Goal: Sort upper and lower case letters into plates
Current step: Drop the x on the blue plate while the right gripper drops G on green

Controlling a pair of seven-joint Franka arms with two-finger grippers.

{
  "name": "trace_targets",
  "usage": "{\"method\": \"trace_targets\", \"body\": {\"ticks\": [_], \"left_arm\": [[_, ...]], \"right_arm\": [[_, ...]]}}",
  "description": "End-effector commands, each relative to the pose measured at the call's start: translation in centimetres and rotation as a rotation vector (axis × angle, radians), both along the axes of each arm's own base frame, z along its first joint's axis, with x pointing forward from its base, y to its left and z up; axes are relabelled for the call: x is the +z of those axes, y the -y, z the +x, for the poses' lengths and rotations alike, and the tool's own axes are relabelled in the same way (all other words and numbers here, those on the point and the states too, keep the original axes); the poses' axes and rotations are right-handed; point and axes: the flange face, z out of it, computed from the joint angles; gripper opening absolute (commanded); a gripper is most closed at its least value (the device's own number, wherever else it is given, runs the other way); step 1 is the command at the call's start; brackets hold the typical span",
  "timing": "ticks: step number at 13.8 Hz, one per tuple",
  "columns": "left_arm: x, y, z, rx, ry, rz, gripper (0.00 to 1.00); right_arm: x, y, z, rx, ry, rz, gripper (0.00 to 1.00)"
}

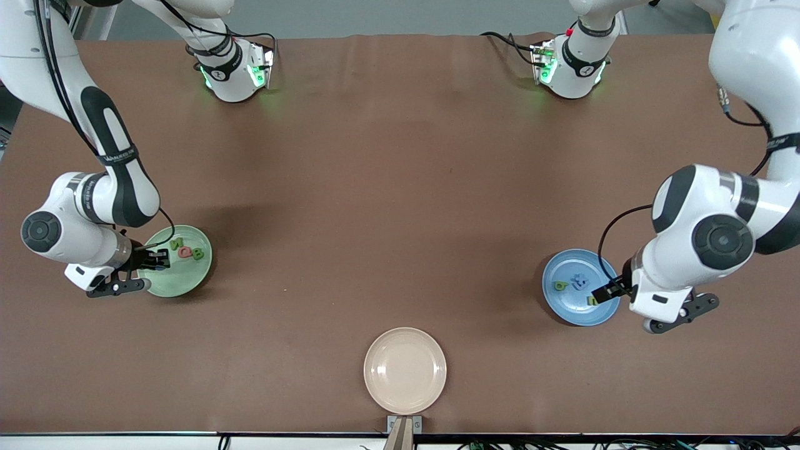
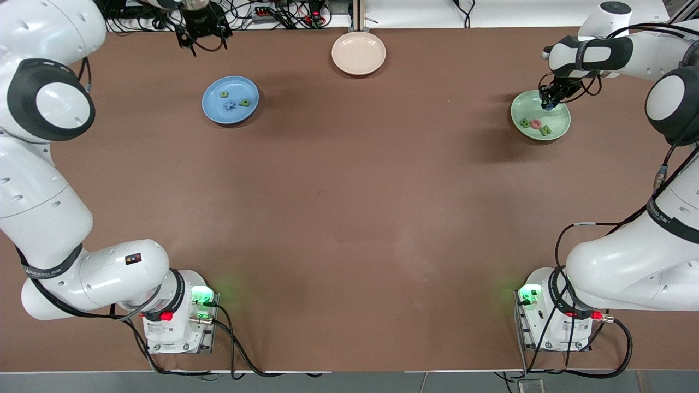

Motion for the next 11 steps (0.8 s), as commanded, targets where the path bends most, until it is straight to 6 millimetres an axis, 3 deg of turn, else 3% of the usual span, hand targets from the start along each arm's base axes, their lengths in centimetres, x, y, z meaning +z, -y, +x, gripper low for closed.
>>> {"method": "trace_targets", "body": {"ticks": [1,3,4,5,6,8,9,11], "left_arm": [[4.6,-0.2,-1.2,-0.074,0.039,0.038,1.00],[8.0,0.1,-2.9,-0.078,0.015,0.037,1.00],[10.0,-0.5,-3.6,-0.055,0.021,0.001,1.00],[12.6,-1.1,-4.7,-0.063,0.025,-0.026,1.00],[14.2,-1.8,-5.5,-0.111,0.010,-0.039,1.00],[18.3,-3.9,-7.2,-0.202,0.027,-0.073,1.00],[20.3,-4.5,-8.3,-0.234,0.039,-0.058,1.00],[21.0,-4.7,-9.8,-0.309,-0.030,-0.013,1.00]], "right_arm": [[-0.9,0.0,0.7,0.016,0.016,0.005,0.21],[-1.1,0.0,0.7,0.016,0.016,0.006,0.25],[-1.1,-0.2,0.7,0.018,0.016,0.006,0.36],[-1.0,-0.4,0.7,0.014,0.016,0.007,0.72],[-1.0,-0.5,0.7,0.009,0.015,0.007,1.00],[0.0,-1.2,0.5,-0.005,-0.005,0.011,1.00],[1.7,-1.8,0.4,-0.044,-0.027,0.006,1.00],[6.4,-5.0,-0.3,-0.129,-0.067,-0.020,1.00]]}}
